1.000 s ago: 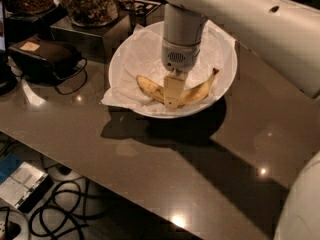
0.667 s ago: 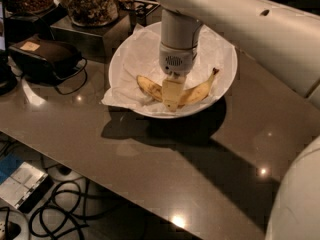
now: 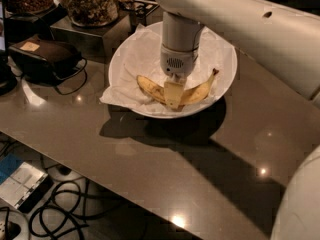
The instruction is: Pick banana from white bowl
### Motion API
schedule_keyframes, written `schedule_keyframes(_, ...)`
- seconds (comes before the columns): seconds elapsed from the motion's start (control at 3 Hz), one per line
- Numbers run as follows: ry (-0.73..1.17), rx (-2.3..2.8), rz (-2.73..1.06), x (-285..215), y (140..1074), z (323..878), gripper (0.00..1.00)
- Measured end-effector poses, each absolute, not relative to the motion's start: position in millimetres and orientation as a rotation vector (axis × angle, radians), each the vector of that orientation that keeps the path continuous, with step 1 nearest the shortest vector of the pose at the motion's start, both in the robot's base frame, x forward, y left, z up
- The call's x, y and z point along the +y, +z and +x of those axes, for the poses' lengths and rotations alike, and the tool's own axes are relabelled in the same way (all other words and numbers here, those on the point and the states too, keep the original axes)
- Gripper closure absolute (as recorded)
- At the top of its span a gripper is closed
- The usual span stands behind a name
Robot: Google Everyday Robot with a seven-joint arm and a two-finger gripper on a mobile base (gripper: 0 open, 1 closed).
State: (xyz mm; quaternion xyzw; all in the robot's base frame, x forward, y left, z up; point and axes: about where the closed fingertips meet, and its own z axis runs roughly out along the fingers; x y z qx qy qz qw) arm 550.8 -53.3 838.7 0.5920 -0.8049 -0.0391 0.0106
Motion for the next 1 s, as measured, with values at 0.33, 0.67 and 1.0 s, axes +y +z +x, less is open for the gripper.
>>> schedule_keyframes(0.33, -0.122, -2.512, 1.847, -53.3, 838.7, 550.8, 1.00)
schedule_keyframes(0.67, -0.095, -2.541, 1.897, -50.5, 856.9, 542.5, 1.00)
schedule_keyframes(1.0, -0.034, -2.538, 1.975, -38.5, 886.9, 518.0, 1.00)
